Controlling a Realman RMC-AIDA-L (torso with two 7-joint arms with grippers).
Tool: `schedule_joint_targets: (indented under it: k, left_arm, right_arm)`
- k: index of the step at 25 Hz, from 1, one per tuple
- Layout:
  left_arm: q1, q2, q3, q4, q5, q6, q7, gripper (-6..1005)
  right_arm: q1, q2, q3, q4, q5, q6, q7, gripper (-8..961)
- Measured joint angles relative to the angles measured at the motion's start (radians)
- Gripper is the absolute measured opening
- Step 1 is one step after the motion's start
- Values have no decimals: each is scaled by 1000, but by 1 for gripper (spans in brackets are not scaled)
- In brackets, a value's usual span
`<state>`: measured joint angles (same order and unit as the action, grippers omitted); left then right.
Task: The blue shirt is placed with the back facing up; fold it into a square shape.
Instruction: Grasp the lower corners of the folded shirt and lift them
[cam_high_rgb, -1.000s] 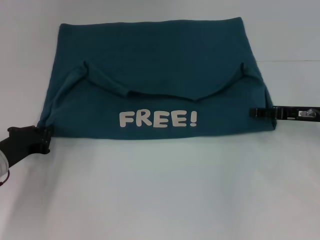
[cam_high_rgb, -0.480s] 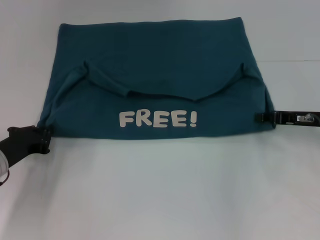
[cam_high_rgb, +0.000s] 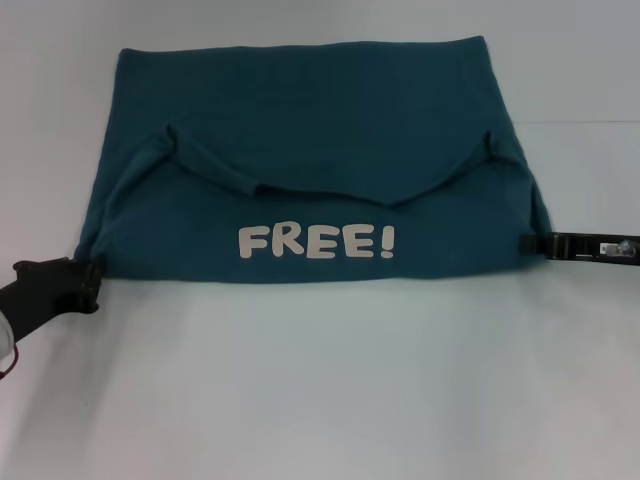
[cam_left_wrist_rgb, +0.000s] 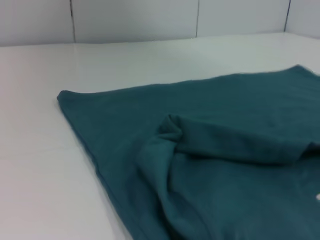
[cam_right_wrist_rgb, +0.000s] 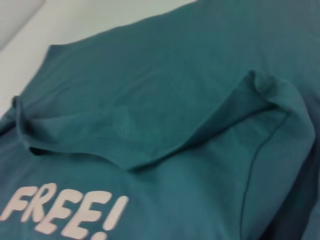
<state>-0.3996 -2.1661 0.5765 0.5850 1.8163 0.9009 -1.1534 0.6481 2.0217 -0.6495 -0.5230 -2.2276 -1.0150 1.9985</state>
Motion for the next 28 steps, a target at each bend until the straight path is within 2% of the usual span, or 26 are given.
schedule_joint_targets:
  k: [2, 7, 13, 18, 28]
  left_arm:
    - [8, 0, -1, 13, 5, 26, -22, 26]
    - [71, 4, -7, 129, 57, 223, -212, 26]
    - [136, 2, -32, 220, 92, 414, -352, 26]
    - [159, 4, -121, 224, 153, 541, -367, 27]
    - [214, 11, -289, 240, 330, 849, -383, 31]
  right_arm:
    - [-17, -2, 1, -5, 35, -34, -37, 61]
    - [-82, -14, 3, -35, 138, -147, -142, 42]
    - [-165, -10, 5, -89, 169, -271, -247, 42]
    - [-225, -8, 26, -98, 170, -377, -359, 43]
    - [-346, -31, 45, -123, 165, -549, -462, 44]
